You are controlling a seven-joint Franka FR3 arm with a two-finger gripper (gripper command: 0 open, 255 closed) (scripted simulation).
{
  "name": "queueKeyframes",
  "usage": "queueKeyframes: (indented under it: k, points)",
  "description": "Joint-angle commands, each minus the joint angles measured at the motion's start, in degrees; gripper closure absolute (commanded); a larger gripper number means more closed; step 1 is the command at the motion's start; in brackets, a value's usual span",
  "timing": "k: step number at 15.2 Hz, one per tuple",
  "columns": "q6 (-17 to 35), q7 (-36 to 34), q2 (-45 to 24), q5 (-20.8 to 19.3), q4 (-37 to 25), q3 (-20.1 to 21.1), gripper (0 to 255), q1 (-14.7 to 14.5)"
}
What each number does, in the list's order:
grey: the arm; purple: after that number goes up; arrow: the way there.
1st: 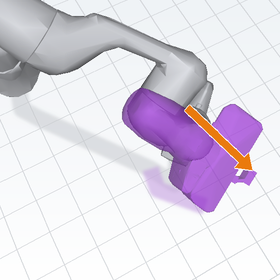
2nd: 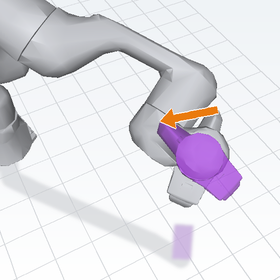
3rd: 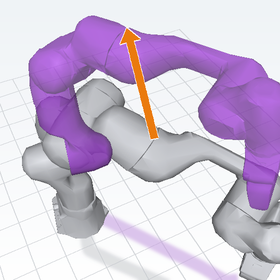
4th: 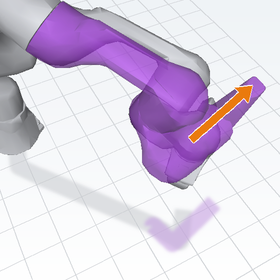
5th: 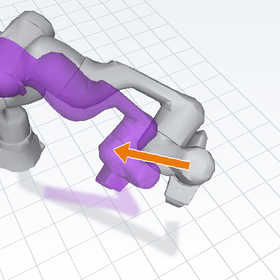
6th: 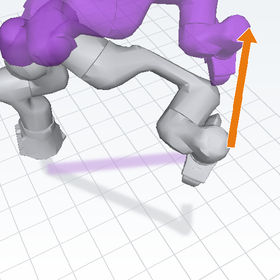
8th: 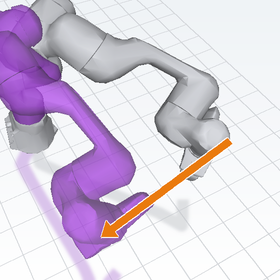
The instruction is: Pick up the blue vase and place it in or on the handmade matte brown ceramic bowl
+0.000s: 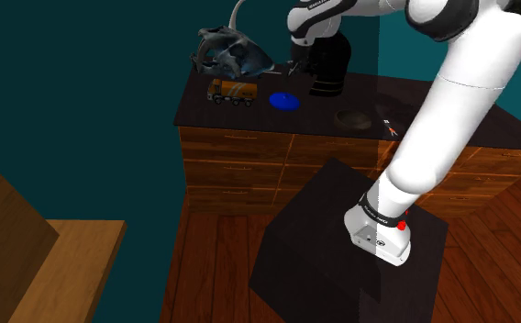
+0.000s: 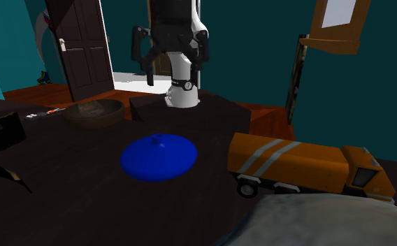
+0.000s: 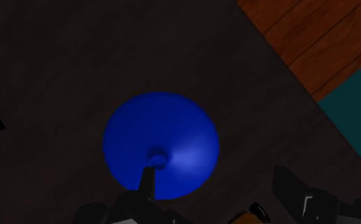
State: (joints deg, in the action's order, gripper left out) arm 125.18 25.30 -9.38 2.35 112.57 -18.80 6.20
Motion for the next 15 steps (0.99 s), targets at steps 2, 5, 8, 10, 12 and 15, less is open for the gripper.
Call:
queueKeyframes:
  k: [2,5,8,10,12,15]
  points:
    - [0.7,3.2,-6.9,2.9,-5.5,-0.1,0,2.0]
    - [0.4,5.6,-13.8,5.5,-12.1,0.3,0,4.2]
    - [2.1,5.9,-15.0,6.0,-11.5,0.6,0,4.4]
    - [3.3,6.2,-15.9,6.3,-11.2,0.8,0,4.6]
    - [4.5,6.4,-16.8,6.7,-10.9,1.0,0,4.7]
    - [4.8,6.4,-17.1,6.8,-10.8,1.1,0,4.8]
